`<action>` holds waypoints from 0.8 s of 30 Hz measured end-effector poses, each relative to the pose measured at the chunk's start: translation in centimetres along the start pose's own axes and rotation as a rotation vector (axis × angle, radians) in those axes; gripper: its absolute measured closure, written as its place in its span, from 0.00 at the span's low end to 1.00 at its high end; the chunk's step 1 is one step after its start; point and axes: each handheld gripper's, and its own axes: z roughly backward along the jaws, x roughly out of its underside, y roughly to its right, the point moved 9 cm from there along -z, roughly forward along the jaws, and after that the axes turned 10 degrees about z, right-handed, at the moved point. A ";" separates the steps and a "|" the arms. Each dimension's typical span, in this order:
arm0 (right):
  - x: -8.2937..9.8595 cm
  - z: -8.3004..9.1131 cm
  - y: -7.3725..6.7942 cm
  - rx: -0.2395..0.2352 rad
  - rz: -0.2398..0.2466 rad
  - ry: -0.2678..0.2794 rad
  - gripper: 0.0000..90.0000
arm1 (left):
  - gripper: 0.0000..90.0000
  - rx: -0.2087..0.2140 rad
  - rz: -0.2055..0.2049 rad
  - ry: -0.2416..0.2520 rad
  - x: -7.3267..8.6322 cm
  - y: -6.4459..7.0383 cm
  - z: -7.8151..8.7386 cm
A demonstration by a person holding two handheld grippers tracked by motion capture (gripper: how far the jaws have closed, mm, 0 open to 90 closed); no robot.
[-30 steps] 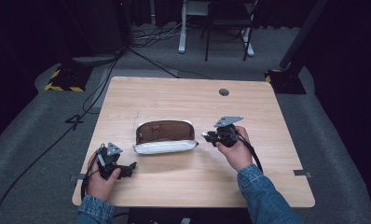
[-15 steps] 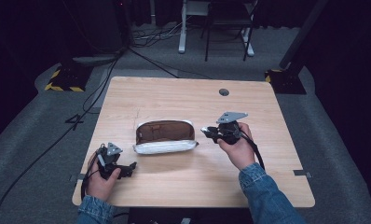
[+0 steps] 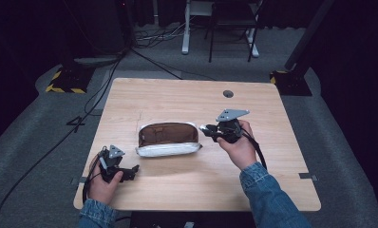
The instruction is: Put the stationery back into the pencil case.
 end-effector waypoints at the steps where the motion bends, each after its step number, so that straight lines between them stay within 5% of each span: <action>1: -0.2 -0.1 -0.1 -0.001 0.003 0.001 0.82 | 0.00 0.000 0.000 0.000 0.0 0.0 0.0; 24: -4.5 -3.1 -3.3 -0.074 0.076 0.020 0.82 | 0.00 0.000 -0.001 -0.001 0.0 0.0 0.0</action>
